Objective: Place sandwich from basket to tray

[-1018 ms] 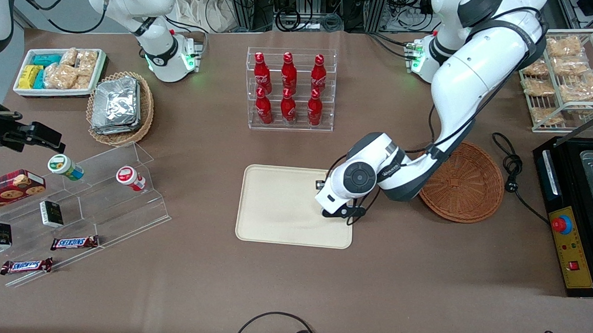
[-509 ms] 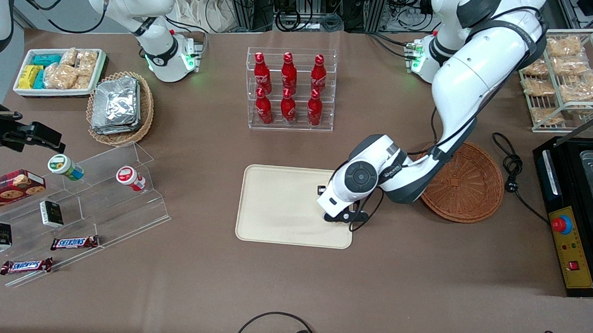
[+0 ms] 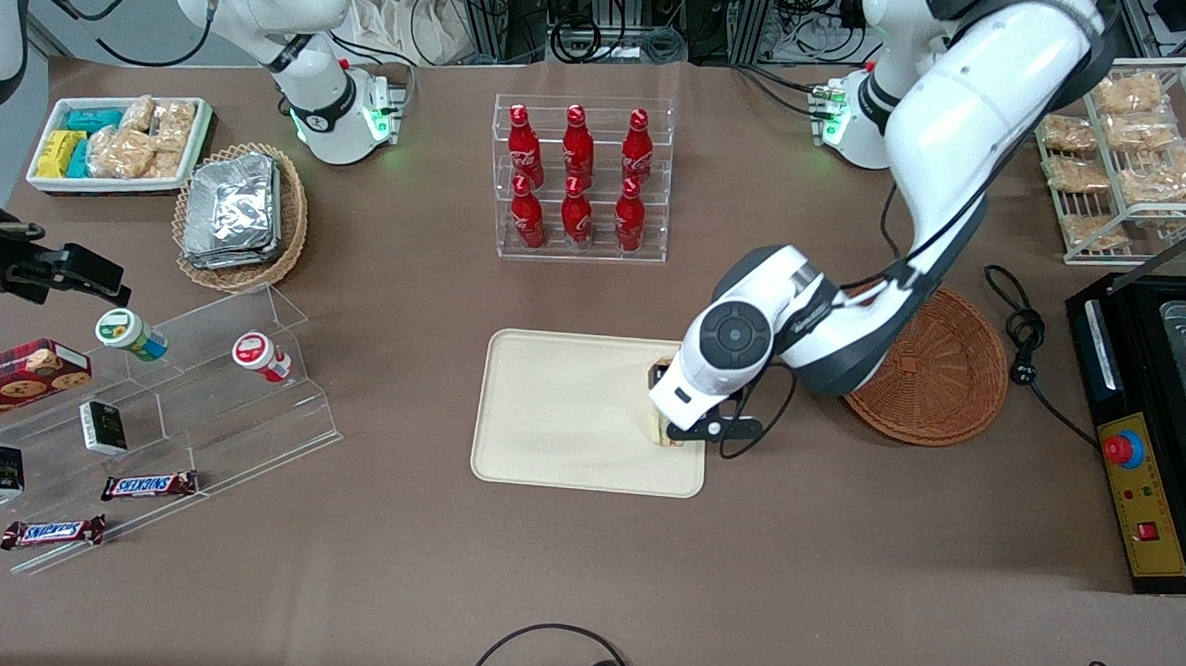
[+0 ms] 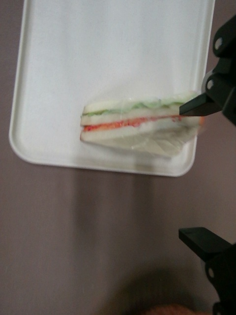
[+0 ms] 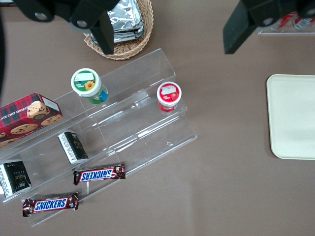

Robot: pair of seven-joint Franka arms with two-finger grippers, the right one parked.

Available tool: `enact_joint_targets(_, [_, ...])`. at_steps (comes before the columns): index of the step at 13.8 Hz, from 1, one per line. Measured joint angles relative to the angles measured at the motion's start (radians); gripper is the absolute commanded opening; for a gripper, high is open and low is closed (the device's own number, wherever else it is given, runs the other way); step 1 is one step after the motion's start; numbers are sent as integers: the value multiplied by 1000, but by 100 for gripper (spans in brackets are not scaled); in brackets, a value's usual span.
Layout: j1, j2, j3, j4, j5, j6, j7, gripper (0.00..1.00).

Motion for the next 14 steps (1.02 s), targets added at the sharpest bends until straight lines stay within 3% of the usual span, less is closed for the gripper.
enact_joint_targets(6, [127,-280,5,-194,0,-26,-33,100])
enact_joint_targets(11, [191,-360,6,-263,-2,21,-9,100])
enact_joint_targets(12, [191,-378,15,-263,-18,25,36,100])
enact_joint_targets(14, [182,-445,100,-266,-119,25,211,100])
